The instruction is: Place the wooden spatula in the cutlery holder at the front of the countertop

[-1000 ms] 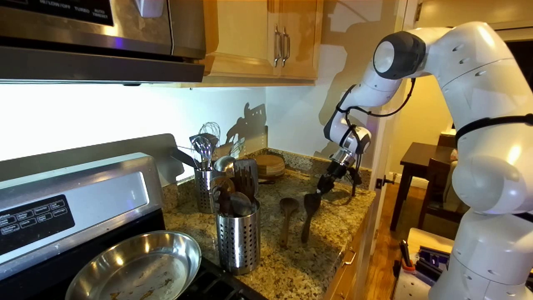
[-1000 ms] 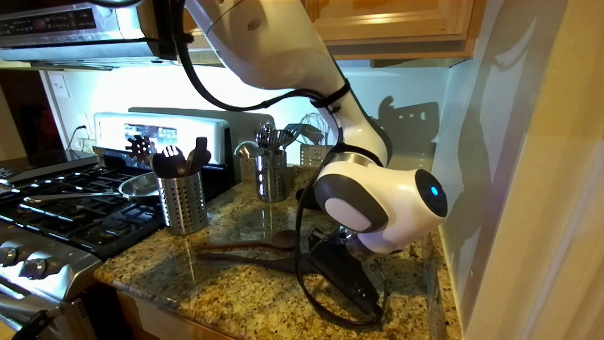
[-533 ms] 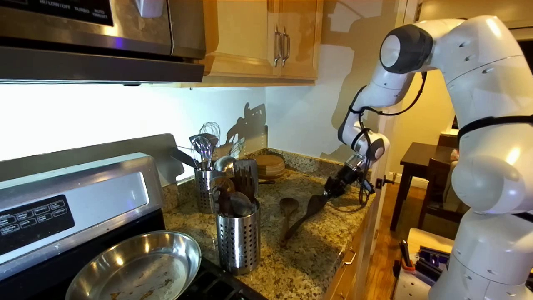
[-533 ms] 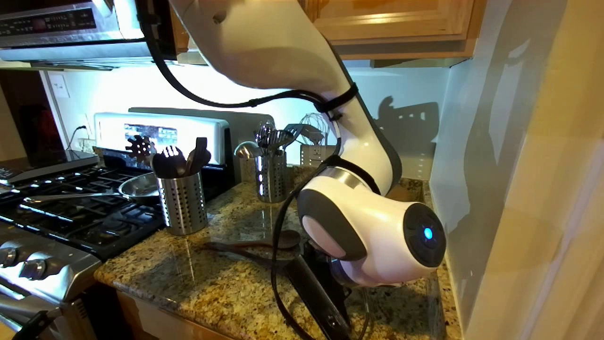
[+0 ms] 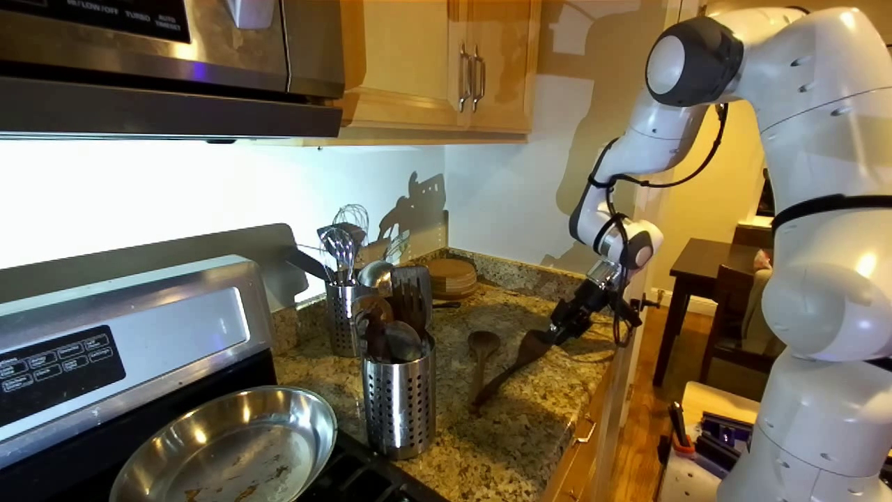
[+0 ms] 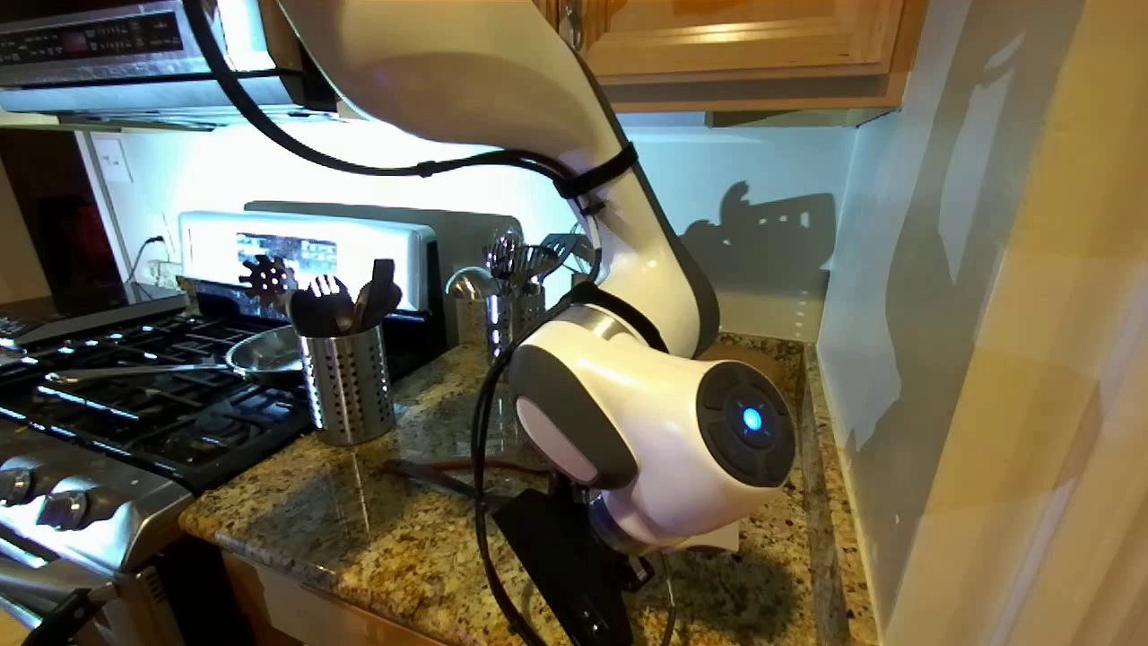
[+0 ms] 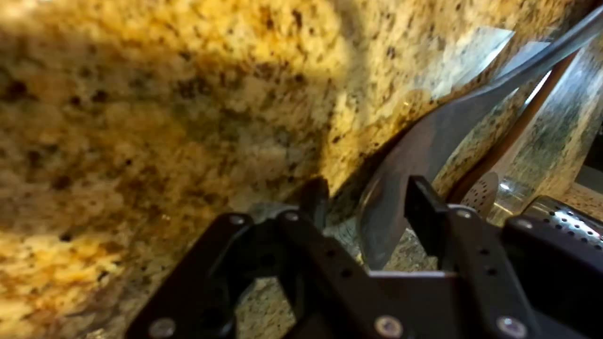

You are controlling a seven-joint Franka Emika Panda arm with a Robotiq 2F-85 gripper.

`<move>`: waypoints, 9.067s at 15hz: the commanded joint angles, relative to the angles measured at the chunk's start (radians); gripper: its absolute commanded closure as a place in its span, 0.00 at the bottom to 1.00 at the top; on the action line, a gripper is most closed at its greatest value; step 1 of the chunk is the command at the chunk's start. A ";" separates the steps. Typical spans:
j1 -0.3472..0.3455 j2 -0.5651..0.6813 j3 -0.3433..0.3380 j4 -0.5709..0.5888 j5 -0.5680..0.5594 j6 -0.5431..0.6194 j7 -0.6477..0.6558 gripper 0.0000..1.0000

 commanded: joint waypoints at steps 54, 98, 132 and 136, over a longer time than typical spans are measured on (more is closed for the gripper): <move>-0.052 0.215 0.048 0.407 -0.447 -0.458 0.190 0.61; -0.066 0.220 0.075 0.395 -0.440 -0.477 0.183 0.00; -0.106 0.169 0.065 0.333 -0.410 -0.610 0.163 0.92; -0.120 0.122 0.049 0.333 -0.411 -0.649 0.168 0.92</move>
